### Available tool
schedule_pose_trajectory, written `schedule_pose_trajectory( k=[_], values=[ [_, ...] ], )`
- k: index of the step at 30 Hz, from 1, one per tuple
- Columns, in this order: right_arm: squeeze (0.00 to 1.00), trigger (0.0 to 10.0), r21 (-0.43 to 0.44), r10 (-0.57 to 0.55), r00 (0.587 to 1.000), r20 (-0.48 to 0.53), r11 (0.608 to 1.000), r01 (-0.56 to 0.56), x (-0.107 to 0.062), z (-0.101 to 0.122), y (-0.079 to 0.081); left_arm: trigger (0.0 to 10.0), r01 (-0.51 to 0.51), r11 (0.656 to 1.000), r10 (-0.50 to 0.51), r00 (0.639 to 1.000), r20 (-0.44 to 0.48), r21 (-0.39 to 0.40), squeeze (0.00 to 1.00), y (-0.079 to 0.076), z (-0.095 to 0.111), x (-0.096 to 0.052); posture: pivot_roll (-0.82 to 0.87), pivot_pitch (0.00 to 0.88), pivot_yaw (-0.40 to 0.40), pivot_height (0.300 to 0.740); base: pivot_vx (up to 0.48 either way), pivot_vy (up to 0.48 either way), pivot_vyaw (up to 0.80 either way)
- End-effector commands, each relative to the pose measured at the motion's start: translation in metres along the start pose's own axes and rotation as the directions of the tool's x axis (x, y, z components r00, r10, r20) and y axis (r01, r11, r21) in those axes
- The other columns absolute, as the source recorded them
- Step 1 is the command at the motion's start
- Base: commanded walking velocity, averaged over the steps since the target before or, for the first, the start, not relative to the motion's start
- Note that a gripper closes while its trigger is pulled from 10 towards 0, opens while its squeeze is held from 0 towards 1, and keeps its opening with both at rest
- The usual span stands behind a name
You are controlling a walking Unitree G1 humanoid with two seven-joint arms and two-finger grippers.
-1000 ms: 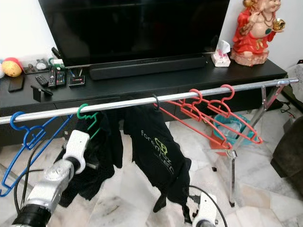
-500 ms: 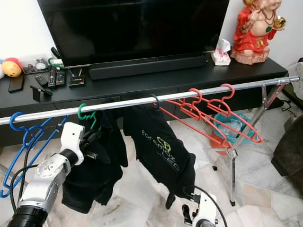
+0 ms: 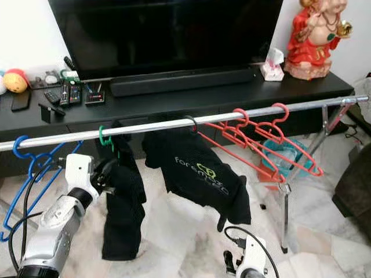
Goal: Hang hanger
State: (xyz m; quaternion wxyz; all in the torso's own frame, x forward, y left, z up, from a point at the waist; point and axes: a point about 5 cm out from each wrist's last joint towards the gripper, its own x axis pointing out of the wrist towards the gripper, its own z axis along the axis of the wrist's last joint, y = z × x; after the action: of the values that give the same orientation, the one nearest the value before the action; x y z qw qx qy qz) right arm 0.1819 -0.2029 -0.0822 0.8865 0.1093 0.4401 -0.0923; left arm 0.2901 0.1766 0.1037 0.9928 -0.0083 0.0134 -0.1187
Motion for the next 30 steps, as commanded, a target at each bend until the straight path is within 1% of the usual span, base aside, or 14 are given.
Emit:
schedule_pose_trajectory(
  k=[1,8,15,24,30],
  values=[
    [0.00,10.0,-0.007,0.005,1.000,-0.008,1.000,-0.005,0.000,-0.002,0.001,10.0,-0.012,1.000,0.012,1.000,0.018,0.016,0.00,0.001,0.003,-0.001,0.08,0.000,-0.016,0.740,0.000,0.480,0.00],
    [0.00,10.0,-0.010,0.004,1.000,-0.008,1.000,-0.004,0.000,-0.002,0.001,10.0,0.005,1.000,-0.005,1.000,0.007,0.010,0.00,-0.004,0.000,0.001,0.07,0.000,-0.013,0.740,0.000,0.459,0.00],
    [0.00,10.0,-0.010,0.004,1.000,-0.010,1.000,-0.004,0.000,-0.003,0.001,10.0,0.031,0.999,-0.031,1.000,-0.002,0.014,0.00,-0.008,0.000,0.004,0.07,0.000,-0.011,0.740,0.000,0.000,0.00],
    [0.00,10.0,-0.013,0.005,1.000,-0.012,1.000,-0.005,-0.001,-0.004,0.001,10.0,0.070,0.998,-0.070,0.998,-0.008,-0.004,0.00,-0.014,0.000,0.006,0.08,0.000,-0.012,0.740,0.000,0.000,0.00],
    [0.00,10.0,-0.014,0.003,1.000,-0.014,1.000,-0.003,-0.001,-0.005,0.000,10.0,0.103,0.995,-0.103,0.995,-0.004,-0.003,0.00,-0.021,-0.001,0.006,0.08,0.000,-0.014,0.740,0.000,0.000,0.00]
  ],
)
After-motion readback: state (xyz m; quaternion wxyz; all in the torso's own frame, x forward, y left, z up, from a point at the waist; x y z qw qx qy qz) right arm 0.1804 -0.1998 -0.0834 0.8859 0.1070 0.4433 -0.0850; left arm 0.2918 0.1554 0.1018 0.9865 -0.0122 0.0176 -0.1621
